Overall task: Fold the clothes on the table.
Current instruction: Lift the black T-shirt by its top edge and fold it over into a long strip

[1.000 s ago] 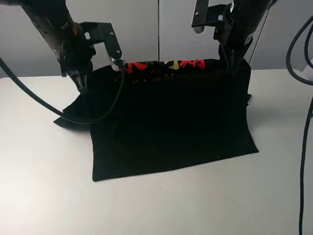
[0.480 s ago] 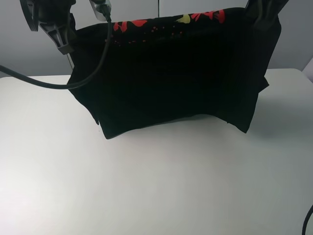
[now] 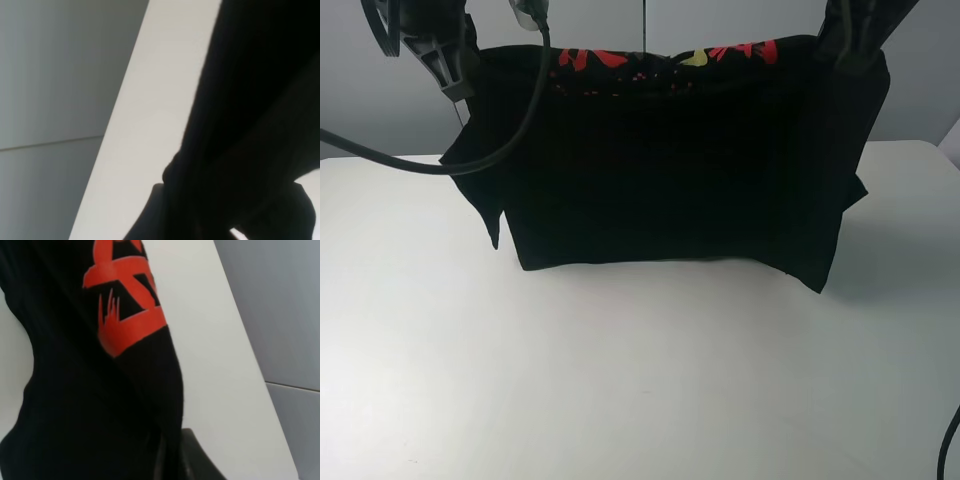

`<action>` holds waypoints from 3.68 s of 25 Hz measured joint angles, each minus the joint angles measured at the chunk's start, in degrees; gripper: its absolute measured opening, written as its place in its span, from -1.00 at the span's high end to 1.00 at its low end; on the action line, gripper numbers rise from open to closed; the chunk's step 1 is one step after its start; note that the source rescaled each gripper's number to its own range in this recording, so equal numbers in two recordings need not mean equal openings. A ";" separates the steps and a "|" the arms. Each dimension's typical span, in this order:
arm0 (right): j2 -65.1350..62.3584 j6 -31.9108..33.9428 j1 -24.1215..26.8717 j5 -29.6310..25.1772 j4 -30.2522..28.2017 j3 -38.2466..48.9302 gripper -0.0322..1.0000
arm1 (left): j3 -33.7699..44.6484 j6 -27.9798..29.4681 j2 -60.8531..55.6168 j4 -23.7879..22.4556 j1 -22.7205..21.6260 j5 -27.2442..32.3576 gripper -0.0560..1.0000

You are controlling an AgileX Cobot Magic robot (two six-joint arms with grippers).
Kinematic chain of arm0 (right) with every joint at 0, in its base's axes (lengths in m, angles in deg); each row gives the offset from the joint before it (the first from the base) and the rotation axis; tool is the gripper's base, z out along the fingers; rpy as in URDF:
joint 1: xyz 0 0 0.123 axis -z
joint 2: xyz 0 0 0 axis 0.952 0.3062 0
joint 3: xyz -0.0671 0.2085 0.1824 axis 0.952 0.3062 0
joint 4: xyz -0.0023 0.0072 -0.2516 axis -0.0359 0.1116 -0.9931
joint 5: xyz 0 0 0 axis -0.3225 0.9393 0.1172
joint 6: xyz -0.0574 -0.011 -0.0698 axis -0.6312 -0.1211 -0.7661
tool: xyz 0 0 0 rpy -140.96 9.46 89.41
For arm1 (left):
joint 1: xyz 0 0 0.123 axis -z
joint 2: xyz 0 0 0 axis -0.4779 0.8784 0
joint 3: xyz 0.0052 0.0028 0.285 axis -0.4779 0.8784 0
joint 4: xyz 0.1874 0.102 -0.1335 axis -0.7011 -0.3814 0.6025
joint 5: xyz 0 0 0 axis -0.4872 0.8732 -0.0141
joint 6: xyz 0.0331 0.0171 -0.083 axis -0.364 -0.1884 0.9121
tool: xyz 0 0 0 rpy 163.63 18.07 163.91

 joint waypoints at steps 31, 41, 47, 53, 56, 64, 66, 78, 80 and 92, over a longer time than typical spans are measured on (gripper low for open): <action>6.15 -6.71 0.00 4.45 4.97 13.71 0.94 | 4.08 0.23 4.48 6.07 -2.17 7.63 0.89; -0.60 -11.03 0.00 4.65 14.97 26.06 0.94 | 14.21 0.79 1.73 10.39 -2.17 7.47 0.89; -3.33 -11.16 0.00 4.78 18.46 29.91 0.94 | 17.75 1.71 -1.21 11.01 -2.17 7.10 0.89; -3.42 -8.74 0.00 12.09 18.35 31.81 0.94 | 18.05 5.14 -1.44 10.77 -2.17 1.38 0.89; -3.42 -5.77 0.00 16.97 16.14 31.94 0.94 | 18.05 8.10 -1.34 10.26 -2.17 -2.06 0.89; -3.42 1.46 0.00 32.49 7.59 36.25 0.94 | 18.05 12.96 3.02 7.86 -2.17 -6.50 0.89; -3.42 2.01 0.00 36.05 7.20 37.18 0.94 | 18.05 14.40 5.05 7.50 -2.17 -7.91 0.89; 6.45 5.02 0.07 53.35 4.85 37.89 0.94 | 18.11 24.50 10.56 2.38 -2.17 -16.85 0.89; 6.45 5.30 0.70 56.17 4.76 37.89 0.94 | 18.11 26.13 10.89 0.75 -2.17 -17.76 0.89; 11.09 6.20 6.09 65.49 4.76 37.89 0.90 | 18.11 38.95 15.55 -10.60 -2.17 -23.86 0.89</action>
